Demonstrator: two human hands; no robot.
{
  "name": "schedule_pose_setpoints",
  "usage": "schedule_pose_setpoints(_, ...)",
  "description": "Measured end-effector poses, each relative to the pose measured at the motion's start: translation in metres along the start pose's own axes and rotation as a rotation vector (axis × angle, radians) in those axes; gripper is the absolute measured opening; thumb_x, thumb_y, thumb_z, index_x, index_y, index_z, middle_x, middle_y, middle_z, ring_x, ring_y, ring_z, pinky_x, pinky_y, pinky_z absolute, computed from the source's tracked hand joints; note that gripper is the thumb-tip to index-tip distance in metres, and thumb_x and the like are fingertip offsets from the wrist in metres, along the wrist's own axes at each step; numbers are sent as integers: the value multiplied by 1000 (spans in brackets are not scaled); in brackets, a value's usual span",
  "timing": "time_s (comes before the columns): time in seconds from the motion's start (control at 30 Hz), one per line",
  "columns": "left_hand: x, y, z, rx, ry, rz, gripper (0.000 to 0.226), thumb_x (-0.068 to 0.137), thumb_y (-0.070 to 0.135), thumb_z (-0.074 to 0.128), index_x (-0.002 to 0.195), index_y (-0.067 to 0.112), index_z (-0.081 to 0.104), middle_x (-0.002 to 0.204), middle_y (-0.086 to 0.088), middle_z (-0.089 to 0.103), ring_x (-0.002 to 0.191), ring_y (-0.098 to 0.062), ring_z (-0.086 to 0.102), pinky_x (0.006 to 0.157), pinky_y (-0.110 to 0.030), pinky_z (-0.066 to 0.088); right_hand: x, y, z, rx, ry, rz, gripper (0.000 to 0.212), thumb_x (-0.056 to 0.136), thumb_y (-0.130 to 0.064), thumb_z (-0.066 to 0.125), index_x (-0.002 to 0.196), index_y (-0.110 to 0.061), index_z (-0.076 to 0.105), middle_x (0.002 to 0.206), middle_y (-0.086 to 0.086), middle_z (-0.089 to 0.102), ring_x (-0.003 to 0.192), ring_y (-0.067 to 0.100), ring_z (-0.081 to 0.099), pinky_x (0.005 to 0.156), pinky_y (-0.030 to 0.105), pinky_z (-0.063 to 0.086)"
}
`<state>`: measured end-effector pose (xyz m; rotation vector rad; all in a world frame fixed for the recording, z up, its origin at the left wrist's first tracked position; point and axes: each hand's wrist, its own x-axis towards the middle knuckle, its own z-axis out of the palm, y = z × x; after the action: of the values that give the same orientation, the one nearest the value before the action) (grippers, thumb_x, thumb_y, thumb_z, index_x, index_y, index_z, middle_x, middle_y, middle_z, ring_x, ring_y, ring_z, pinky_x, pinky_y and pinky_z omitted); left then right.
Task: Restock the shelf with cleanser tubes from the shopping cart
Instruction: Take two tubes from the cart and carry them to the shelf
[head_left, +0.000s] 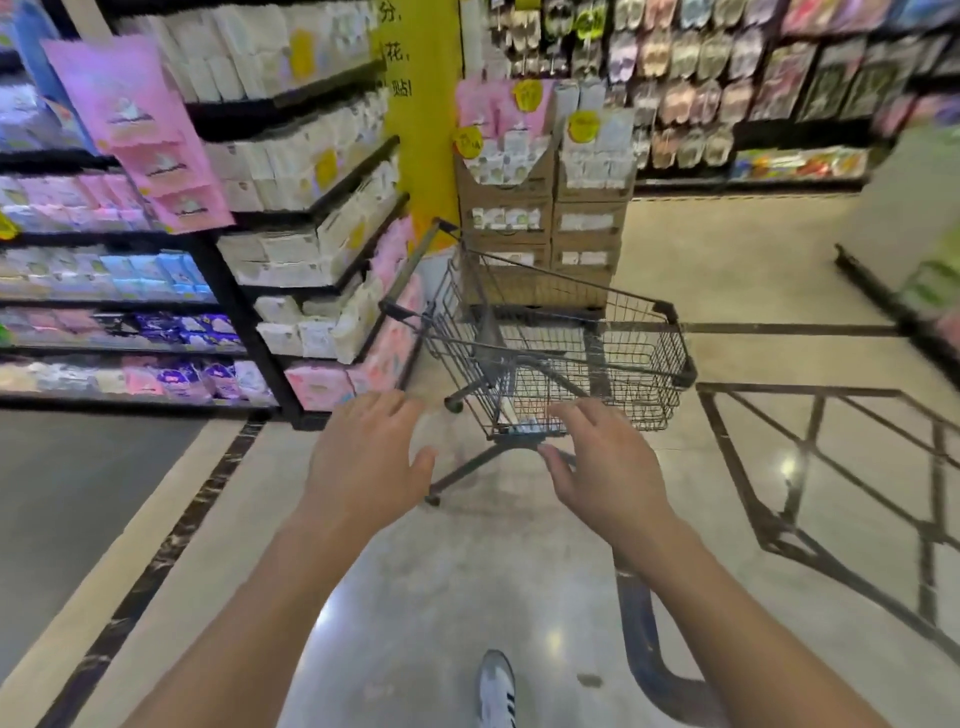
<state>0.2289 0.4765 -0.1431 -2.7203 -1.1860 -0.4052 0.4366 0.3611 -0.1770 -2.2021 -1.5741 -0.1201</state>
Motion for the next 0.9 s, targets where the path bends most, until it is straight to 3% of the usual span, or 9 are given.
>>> schedule_pose_setpoints(0.1, 54, 0, 28, -38, -15, 28, 40, 75, 31, 76, 110, 14, 69, 100, -4, 70, 96, -30, 65, 84, -41, 53, 44, 28, 12, -86, -2, 78, 40, 92, -39, 61, 127, -20, 59, 126, 2, 60, 115, 27, 54, 93, 40, 49)
schedule_pose_setpoints(0.23, 125, -11, 66, -62, -78, 25, 32, 79, 29, 72, 107, 14, 69, 97, -4, 69, 96, -29, 63, 85, -39, 49, 109, 57, 25, -189, -18, 139, 41, 90, -41, 61, 125, -20, 59, 122, 2, 61, 113, 26, 55, 91, 40, 50)
schedule_pose_setpoints(0.37, 193, -23, 102, -88, -119, 28, 36, 86, 31, 62, 120, 18, 64, 112, -2, 66, 109, -26, 59, 94, -39, 44, 172, 78, 37, -234, -24, 151, 38, 89, -39, 64, 122, -19, 61, 122, 4, 62, 111, 28, 57, 90, 43, 51)
schedule_pose_setpoints(0.5, 250, -28, 135, -75, -141, 33, 40, 91, 36, 55, 127, 22, 58, 122, 2, 62, 116, -22, 54, 102, -37, 39, 221, 102, 54, -242, -19, 175, 38, 85, -37, 69, 117, -17, 63, 121, 6, 64, 110, 31, 59, 85, 44, 54)
schedule_pose_setpoints(0.73, 340, -19, 182, -30, -221, 51, 48, 95, 43, 49, 139, 23, 48, 132, 4, 58, 124, -19, 49, 110, -36, 37, 295, 153, 90, -220, -104, 193, 41, 90, -41, 62, 125, -20, 59, 131, 7, 59, 116, 30, 56, 93, 46, 51)
schedule_pose_setpoints(0.9, 403, -9, 225, -42, -227, 16, 46, 94, 41, 51, 135, 22, 54, 129, 2, 60, 122, -20, 51, 109, -37, 37, 359, 207, 128, -205, -170, 146, 42, 90, -43, 60, 127, -23, 59, 125, 3, 62, 113, 26, 56, 87, 41, 50)
